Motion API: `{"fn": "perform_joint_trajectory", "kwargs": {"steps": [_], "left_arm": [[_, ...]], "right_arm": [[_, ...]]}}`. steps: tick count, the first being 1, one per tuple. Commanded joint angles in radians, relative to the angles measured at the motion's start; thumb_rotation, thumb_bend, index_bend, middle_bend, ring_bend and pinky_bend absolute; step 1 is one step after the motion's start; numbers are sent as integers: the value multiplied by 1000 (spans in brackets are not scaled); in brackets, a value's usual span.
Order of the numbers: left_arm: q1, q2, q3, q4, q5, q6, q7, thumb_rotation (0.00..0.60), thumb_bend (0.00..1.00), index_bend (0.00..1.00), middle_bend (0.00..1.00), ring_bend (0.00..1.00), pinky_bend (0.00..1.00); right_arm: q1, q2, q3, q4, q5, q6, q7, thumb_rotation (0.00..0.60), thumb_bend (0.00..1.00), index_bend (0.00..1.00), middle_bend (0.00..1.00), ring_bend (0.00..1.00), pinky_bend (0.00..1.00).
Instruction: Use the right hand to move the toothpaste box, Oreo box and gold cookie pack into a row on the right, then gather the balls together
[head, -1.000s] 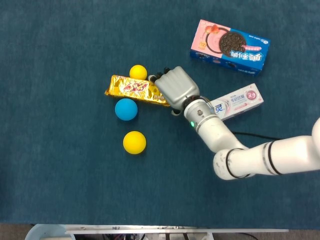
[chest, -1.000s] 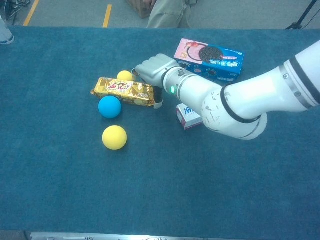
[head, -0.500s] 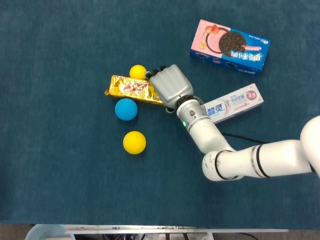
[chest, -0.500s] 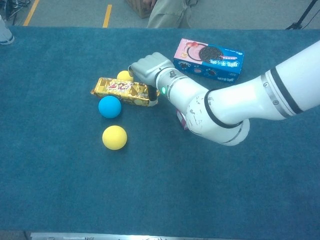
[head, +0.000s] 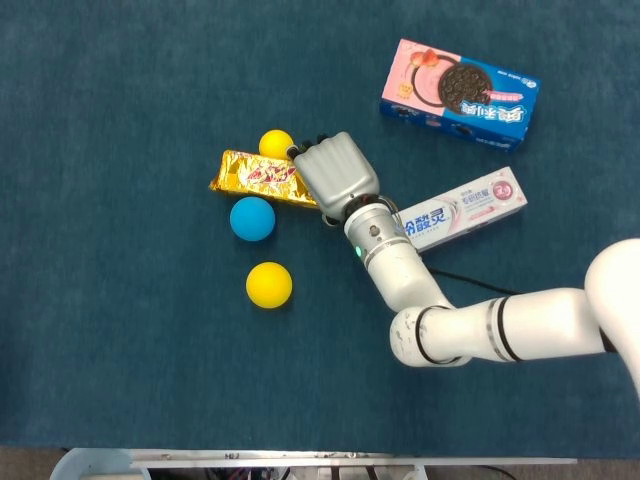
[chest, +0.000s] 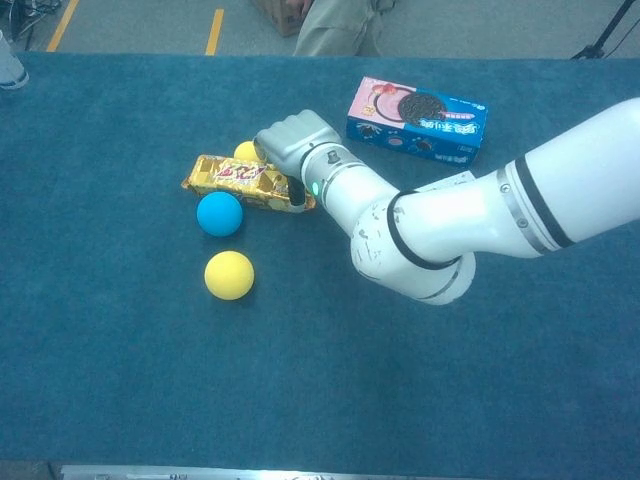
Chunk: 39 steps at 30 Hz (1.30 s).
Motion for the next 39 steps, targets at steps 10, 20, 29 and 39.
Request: {"fn": "perform_joint_trajectory", "kwargs": {"steps": [10, 20, 29, 39], "left_arm": [[0, -4, 2, 12, 3, -1, -12, 600, 314, 81, 204, 26, 74], [1, -6, 2, 19, 3, 1, -18, 600, 314, 85, 204, 26, 74], [1, -11, 0, 23, 3, 4, -16, 600, 314, 85, 204, 26, 74], [-8, -16, -4, 18, 2, -7, -4, 600, 314, 85, 204, 26, 74]], "right_arm": [[-23, -46, 21, 47, -51, 15, -9, 600, 333, 385, 365, 334, 718], [-69, -6, 32, -3, -130, 2, 29, 600, 351, 492, 389, 385, 760], [-141, 143, 46, -150, -203, -18, 120, 600, 351, 507, 394, 411, 761], [-248, 378, 14, -356, -348, -32, 249, 600, 350, 514, 400, 418, 761]]}}
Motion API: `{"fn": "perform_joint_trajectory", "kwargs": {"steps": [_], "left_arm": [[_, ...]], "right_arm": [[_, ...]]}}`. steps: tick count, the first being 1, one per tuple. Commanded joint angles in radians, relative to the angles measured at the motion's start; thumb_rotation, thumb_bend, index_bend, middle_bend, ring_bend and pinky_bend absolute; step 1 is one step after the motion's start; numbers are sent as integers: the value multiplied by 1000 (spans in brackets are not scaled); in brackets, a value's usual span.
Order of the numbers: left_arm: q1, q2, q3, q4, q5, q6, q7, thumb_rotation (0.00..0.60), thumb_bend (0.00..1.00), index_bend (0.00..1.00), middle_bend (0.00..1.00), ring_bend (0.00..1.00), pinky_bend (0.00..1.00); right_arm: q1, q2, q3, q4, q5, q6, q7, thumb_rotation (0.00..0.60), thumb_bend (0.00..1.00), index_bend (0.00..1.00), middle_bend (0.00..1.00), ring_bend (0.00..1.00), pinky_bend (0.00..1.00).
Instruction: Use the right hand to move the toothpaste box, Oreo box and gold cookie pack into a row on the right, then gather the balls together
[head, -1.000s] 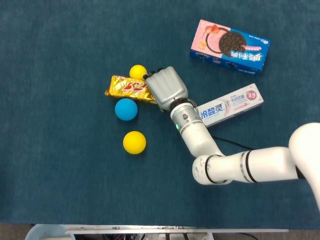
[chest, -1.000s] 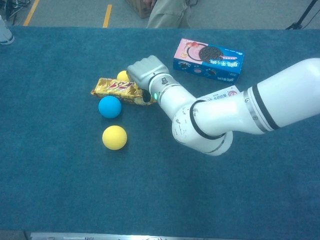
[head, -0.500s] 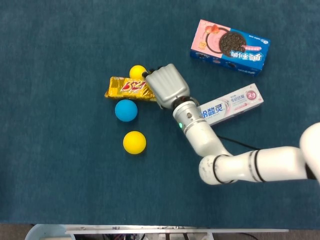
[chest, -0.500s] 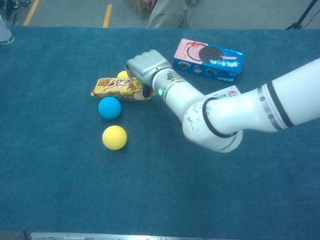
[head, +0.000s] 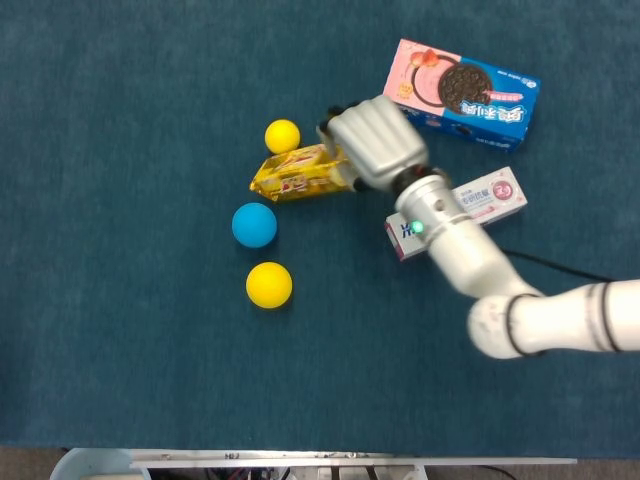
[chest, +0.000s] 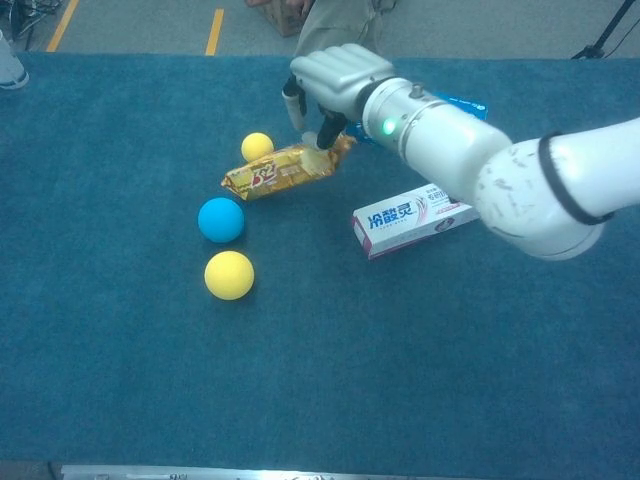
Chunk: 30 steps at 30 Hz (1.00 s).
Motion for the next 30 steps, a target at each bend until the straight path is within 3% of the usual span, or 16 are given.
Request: {"fn": "perform_joint_trajectory", "kwargs": {"steps": [1, 7, 13, 21, 30], "left_arm": [[-1, -1, -1, 1, -1, 0, -1, 600, 314, 86, 204, 26, 74], [-9, -8, -3, 5, -6, -16, -2, 600, 314, 86, 203, 26, 74], [-24, -12, -6, -9, 3, -29, 16, 600, 314, 86, 203, 26, 74], [-16, -6, 0, -22, -3, -23, 31, 600, 314, 85, 203, 26, 74], [-7, -5, 5, -22, -10, -20, 33, 600, 314, 85, 203, 26, 74]], "right_arm": [[-62, 108, -34, -86, -82, -5, 60, 600, 350, 514, 401, 420, 761], [-153, 251, -90, -157, -192, -14, 161, 600, 348, 519, 410, 431, 761], [-188, 299, -115, -178, -266, -44, 228, 600, 280, 511, 410, 423, 761], [-144, 260, -112, -160, -224, -106, 216, 600, 29, 326, 357, 328, 682], [-50, 149, -103, -98, -102, -121, 141, 600, 0, 278, 324, 290, 648]]}}
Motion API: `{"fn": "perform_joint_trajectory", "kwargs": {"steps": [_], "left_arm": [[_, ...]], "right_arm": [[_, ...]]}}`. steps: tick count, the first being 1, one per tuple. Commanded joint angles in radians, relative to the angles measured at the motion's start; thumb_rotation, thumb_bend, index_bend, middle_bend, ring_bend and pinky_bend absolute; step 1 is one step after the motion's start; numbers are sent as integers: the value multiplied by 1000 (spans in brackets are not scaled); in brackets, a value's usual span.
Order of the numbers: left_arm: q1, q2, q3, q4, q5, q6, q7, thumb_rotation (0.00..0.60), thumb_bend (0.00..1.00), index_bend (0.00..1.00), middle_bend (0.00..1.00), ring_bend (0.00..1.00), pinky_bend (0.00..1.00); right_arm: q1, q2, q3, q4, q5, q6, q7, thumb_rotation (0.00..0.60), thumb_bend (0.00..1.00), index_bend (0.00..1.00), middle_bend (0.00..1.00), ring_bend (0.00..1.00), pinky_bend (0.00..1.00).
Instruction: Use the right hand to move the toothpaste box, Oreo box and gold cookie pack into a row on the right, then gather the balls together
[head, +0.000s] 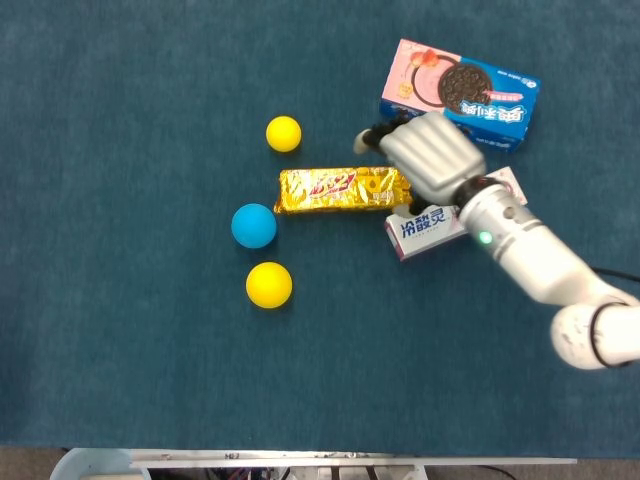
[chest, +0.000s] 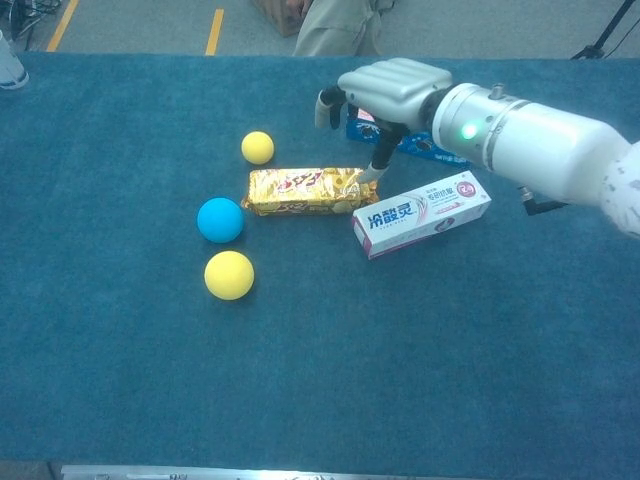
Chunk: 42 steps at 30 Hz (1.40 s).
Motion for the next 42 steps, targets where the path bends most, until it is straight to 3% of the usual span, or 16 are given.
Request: {"fn": "perform_joint_trajectory", "kwargs": {"steps": [1, 12, 34, 42], "left_arm": [[1, 0, 0, 1, -2, 0, 0, 600, 314, 85, 203, 26, 74], [1, -4, 3, 14, -1, -3, -14, 600, 314, 86, 204, 26, 74], [1, -7, 2, 32, -13, -11, -35, 600, 314, 87, 205, 26, 74], [1, -9, 2, 34, -16, -12, -36, 600, 314, 92, 206, 26, 74]], "right_arm": [[44, -52, -1, 35, 59, -1, -45, 600, 0, 276, 323, 288, 648], [134, -188, -24, 150, 200, 8, -136, 600, 0, 255, 314, 277, 634], [160, -316, -34, 306, 252, 0, -147, 600, 6, 255, 312, 277, 612], [141, -337, -27, 332, 217, 24, -128, 600, 256, 343, 378, 365, 717]]}}
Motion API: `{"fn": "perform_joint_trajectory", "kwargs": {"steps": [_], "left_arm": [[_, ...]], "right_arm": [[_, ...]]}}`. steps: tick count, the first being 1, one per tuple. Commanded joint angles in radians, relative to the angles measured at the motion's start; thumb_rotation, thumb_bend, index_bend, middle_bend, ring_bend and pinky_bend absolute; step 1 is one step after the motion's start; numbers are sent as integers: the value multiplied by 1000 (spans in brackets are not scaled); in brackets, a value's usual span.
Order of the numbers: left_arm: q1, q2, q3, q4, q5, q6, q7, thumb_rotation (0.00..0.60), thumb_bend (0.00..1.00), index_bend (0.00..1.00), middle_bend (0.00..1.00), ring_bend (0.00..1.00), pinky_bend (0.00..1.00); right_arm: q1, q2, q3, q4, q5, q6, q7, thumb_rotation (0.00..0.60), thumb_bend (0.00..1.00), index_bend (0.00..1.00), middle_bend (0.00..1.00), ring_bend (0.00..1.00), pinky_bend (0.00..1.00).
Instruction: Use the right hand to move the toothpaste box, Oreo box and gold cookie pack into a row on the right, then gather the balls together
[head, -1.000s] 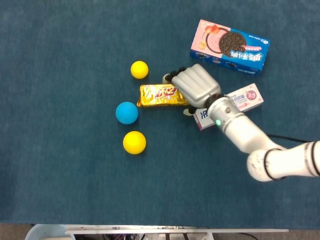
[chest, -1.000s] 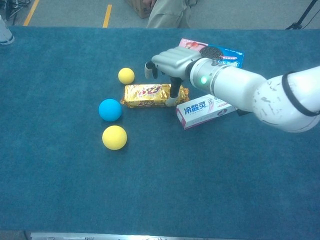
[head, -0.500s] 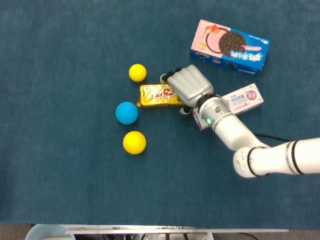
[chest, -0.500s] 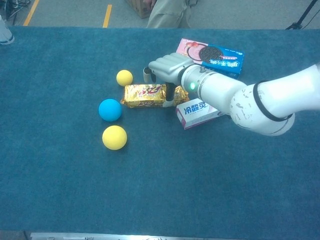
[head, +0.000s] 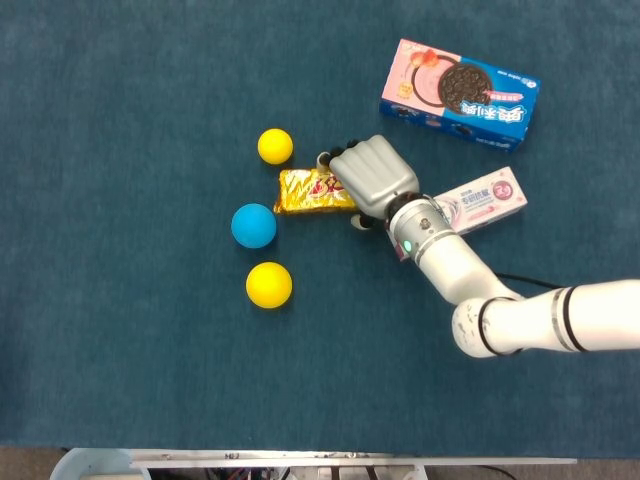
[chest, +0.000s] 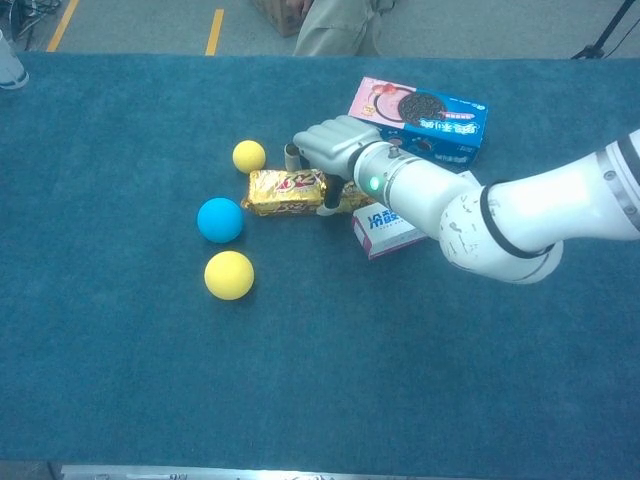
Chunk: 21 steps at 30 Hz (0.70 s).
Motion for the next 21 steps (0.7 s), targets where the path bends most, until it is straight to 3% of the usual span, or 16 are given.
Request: {"fn": "perform_joint_trajectory", "kwargs": {"steps": [1, 12, 21], "left_arm": [[1, 0, -1, 1, -1, 1, -1, 600, 314, 92, 206, 26, 74], [0, 3, 0, -10, 6, 4, 11, 600, 314, 94, 207, 26, 74], [-2, 8, 0, -27, 12, 6, 29, 600, 314, 94, 206, 26, 74]], "right_arm": [[-13, -3, 3, 9, -21, 10, 14, 600, 269, 358, 385, 377, 733], [-62, 17, 14, 13, -86, 11, 70, 600, 295, 417, 419, 432, 780], [-99, 135, 31, -93, -167, 23, 110, 600, 294, 423, 425, 441, 780]]}}
